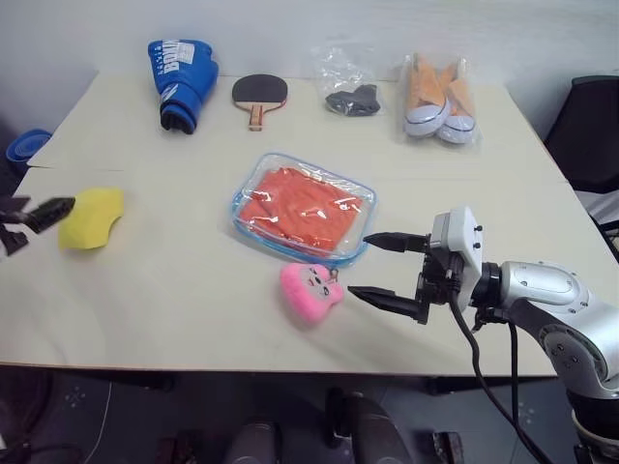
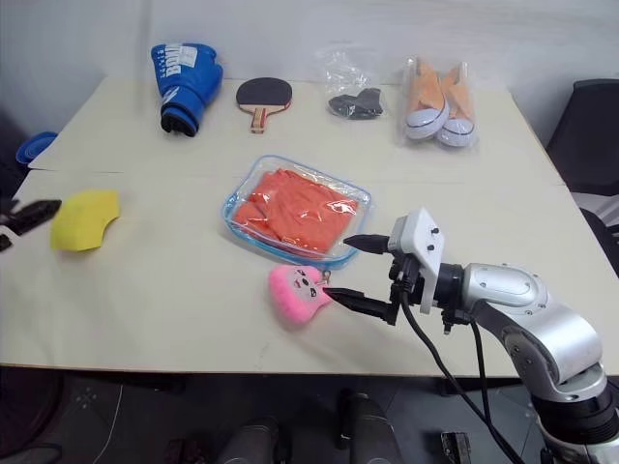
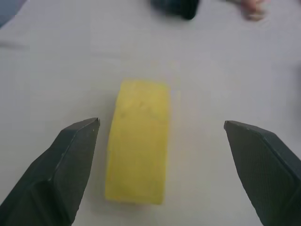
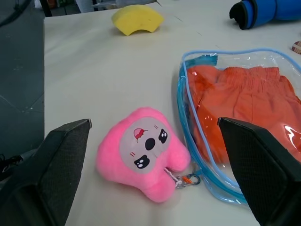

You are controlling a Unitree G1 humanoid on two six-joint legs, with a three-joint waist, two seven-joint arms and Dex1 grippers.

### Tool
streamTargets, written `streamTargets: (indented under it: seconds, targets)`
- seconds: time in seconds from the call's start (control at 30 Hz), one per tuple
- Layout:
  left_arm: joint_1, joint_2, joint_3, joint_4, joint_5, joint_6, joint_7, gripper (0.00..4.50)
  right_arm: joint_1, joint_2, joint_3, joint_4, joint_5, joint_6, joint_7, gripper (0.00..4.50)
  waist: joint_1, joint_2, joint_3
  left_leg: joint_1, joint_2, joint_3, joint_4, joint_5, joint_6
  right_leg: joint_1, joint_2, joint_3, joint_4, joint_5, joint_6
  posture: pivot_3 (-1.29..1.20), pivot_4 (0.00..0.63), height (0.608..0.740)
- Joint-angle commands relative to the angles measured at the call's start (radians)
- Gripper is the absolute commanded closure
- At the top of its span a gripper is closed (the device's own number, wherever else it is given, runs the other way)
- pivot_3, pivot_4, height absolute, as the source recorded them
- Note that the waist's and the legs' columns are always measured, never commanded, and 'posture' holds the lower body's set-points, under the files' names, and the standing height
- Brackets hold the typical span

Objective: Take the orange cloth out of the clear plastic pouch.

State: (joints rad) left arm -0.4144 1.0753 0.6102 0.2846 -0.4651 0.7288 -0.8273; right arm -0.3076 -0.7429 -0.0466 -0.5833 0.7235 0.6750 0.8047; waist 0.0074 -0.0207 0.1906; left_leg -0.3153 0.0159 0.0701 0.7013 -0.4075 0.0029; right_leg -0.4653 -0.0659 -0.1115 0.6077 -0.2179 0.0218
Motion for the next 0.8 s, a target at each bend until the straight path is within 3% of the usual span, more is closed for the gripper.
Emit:
streamTargets:
  seconds: [0.03,0.17,0.33,0.4,0.53,0.8]
  targets:
    - [0.027,0.047,-0.029,-0.126,-0.074,-0.041,-0.186,0.02,-0.004,-0.009,-0.025,-0.016,-0.003,-0.023,0.008,0.0,0.004,0.0,0.0,0.0,0.0,0.0,0.0,0.0,0.0,0.0,0.0,0.0,0.0,0.0,0.0,0.0,0.15,0.74]
    - [0.033,0.096,-0.17,-0.245,-0.038,-0.174,-0.348,0.02,-0.003,-0.017,-0.043,-0.014,0.006,-0.016,0.009,0.0,0.008,0.0,0.0,0.0,0.0,0.0,0.0,0.0,0.0,0.0,0.001,0.0,0.001,0.0,0.0,0.0,0.15,0.74]
    - [-0.195,0.019,-0.538,-0.201,0.252,-0.534,-0.354,0.02,0.018,-0.025,-0.07,-0.024,0.01,-0.012,0.001,0.0,0.02,0.002,0.001,0.0,-0.001,0.001,0.0,0.0,0.001,0.0,0.002,0.001,-0.001,0.0,0.0,0.0,0.15,0.74]
    - [-0.308,-0.051,-0.634,-0.12,0.339,-0.651,-0.346,0.02,0.022,-0.021,-0.073,-0.028,0.01,-0.009,-0.008,0.0,0.022,0.002,0.001,-0.001,-0.001,0.002,0.0,0.0,0.001,0.001,0.003,0.002,0.001,0.0,0.0,0.0,0.15,0.74]
    - [-0.527,-0.191,-0.82,0.21,0.576,-1.08,-0.283,0.02,0.044,-0.015,-0.079,-0.057,0.013,-0.004,-0.034,0.0,0.018,0.001,0.001,-0.003,-0.002,0.01,0.0,0.001,0.002,0.001,0.004,0.001,0.0,0.0,0.001,0.0,0.15,0.74]
    - [-0.736,-0.342,-0.951,0.628,0.766,-1.417,-0.164,0.02,0.093,-0.009,-0.105,-0.109,0.021,0.002,-0.1,0.0,0.009,0.001,0.001,-0.002,-0.001,0.017,-0.001,-0.001,0.005,0.0,0.004,0.003,-0.001,0.002,0.003,0.0,0.15,0.74]
